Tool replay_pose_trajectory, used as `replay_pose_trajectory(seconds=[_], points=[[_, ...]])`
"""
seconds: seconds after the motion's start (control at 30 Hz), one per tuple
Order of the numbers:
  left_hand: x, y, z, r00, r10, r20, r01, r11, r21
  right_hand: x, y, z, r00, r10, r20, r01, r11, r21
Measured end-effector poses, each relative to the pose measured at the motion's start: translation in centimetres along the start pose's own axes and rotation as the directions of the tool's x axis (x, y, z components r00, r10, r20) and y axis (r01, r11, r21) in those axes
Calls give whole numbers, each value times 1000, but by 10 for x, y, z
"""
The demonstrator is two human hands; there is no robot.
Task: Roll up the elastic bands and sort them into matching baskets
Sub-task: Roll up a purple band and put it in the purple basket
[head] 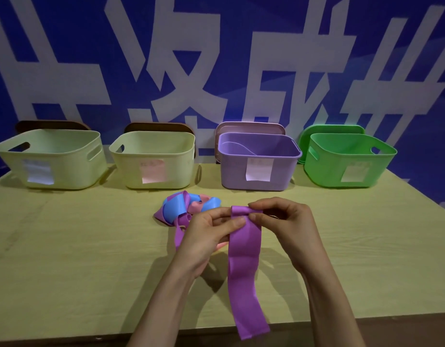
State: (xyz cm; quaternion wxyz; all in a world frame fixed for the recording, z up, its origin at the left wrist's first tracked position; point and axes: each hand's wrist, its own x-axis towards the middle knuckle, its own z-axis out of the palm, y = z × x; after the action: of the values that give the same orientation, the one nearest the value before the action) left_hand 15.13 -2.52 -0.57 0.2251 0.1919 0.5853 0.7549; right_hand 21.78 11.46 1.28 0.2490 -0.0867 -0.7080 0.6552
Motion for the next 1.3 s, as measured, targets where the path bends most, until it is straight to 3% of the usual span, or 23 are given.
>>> replay_pose_trajectory(seconds=[0.3,0.43,0.77,0.9,1.07,1.3], points=[[2,0,12,994,24,-102,-28,999,-37,-2,3,2,995,-97,11,97,994,-54],[3,-1,12,995,26,-93,-32,998,-59,-2,1,-9,988,2,151,-11,998,62],[3,3,14,988,112,-106,-109,993,34,-1,4,-7,996,-6,88,12,997,-71],[3,1,13,994,72,-82,-70,997,35,-1,6,-5,999,2,45,0,999,-52],[2,-1,10,998,-29,-53,31,999,37,-1,5,-6,999,30,-10,-29,996,89],[-1,4,5,999,-43,-25,44,999,22,-6,1,-13,996,29,82,-39,993,113]])
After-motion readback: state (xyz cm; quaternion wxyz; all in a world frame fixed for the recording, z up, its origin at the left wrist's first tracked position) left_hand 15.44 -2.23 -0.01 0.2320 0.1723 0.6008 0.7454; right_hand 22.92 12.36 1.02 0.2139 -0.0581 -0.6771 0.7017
